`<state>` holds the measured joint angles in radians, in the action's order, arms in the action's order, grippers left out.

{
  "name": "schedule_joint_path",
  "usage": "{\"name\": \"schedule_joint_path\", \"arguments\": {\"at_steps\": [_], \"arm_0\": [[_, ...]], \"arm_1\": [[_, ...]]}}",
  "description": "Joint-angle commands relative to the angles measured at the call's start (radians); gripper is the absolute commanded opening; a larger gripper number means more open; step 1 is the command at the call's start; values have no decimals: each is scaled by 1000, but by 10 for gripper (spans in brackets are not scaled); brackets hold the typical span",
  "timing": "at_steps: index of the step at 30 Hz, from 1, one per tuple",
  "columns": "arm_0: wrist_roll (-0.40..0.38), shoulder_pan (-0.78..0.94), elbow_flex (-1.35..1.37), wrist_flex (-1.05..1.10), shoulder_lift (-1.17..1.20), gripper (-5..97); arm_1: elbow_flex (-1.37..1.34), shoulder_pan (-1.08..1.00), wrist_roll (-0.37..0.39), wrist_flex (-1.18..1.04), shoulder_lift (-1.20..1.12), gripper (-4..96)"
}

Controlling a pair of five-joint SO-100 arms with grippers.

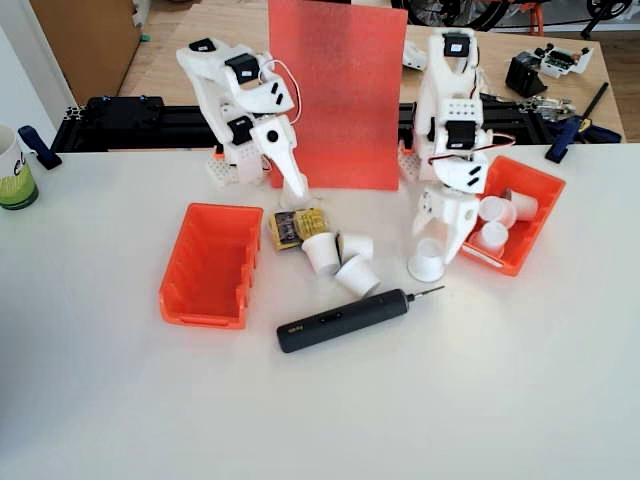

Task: Sort the coffee pods, blue into left, red into right

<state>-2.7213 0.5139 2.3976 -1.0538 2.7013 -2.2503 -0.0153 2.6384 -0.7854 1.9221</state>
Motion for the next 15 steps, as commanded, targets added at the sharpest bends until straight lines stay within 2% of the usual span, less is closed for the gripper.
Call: {"name": "schedule_joint_path", "arguments": {"at_steps": [1,9,15], "arm_0": [[-6,-9,-3,15,-3,169],[-18,-25,-3,9,-2,167],[-20,-25,-5,0,6,167]], "arm_1": [[-9,5,0,32,14,359],[-101,-2,2,153,0,311],[-115,-15,-14,163,-2,306]]}}
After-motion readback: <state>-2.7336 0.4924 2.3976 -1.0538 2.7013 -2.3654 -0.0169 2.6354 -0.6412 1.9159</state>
